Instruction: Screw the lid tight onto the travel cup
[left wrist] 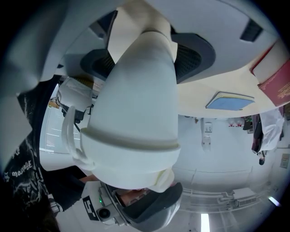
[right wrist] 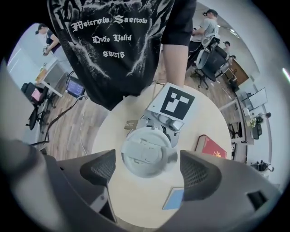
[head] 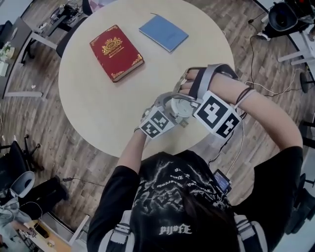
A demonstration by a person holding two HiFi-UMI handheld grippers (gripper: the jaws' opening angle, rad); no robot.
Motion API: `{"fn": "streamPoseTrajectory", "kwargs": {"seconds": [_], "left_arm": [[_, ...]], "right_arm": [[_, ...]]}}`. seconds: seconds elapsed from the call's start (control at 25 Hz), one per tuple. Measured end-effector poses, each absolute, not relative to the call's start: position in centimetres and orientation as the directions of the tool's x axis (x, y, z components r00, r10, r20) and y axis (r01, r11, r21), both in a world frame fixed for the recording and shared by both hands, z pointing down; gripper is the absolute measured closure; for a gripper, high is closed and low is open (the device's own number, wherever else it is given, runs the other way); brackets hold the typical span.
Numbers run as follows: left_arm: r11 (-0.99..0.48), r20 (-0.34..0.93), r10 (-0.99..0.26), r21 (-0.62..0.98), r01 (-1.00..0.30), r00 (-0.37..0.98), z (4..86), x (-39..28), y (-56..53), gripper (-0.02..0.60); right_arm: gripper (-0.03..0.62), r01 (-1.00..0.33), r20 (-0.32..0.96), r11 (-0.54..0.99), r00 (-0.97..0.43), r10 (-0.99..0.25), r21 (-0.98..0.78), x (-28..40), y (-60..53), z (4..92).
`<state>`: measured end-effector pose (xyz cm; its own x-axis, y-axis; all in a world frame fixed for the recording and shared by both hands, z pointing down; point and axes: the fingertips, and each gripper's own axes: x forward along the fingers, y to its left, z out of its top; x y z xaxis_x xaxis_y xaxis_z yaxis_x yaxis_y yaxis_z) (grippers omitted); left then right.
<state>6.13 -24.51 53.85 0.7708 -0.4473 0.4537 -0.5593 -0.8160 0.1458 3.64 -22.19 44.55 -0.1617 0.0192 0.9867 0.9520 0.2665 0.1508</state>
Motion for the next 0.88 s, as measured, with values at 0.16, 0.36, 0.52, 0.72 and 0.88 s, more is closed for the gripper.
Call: {"fn": "streamPoseTrajectory", "kwargs": {"seconds": [0.16,0.36,0.52,0.72,0.88], "left_arm": [[-0.815,0.455,-0.445,0.153,-0.559,0.772,53.9,6.1,-24.5,0.173],[-0.817,0.443,-0.442,0.159,-0.554,0.780,54.2,5.9,-24.5,0.172],[-0.810,0.428,-0.454,0.168,-0.562,0.782,54.1,5.9,-24.6,0.170],[-0.802,0.419,-0.465,0.175,-0.572,0.780,54.1,5.9,-24.6,0.170],[-0.799,0.420,-0.468,0.175,-0.575,0.777,54.2,5.9,-24.7,0.170]], "right_arm": [[0.191,0.960,0.987,0.253,-0.140,0.075,0.117,3.1,-21.5,44.9],[0.191,0.923,0.979,0.363,-0.175,0.109,0.124,2.6,-21.4,45.2],[0.192,0.856,0.973,0.500,-0.206,0.105,0.127,2.2,-21.6,45.1],[0.192,0.729,0.963,0.673,-0.254,0.093,0.128,2.1,-22.0,45.2],[0.192,0.589,0.948,0.797,-0.310,0.069,0.134,1.9,-22.4,45.3]]}}
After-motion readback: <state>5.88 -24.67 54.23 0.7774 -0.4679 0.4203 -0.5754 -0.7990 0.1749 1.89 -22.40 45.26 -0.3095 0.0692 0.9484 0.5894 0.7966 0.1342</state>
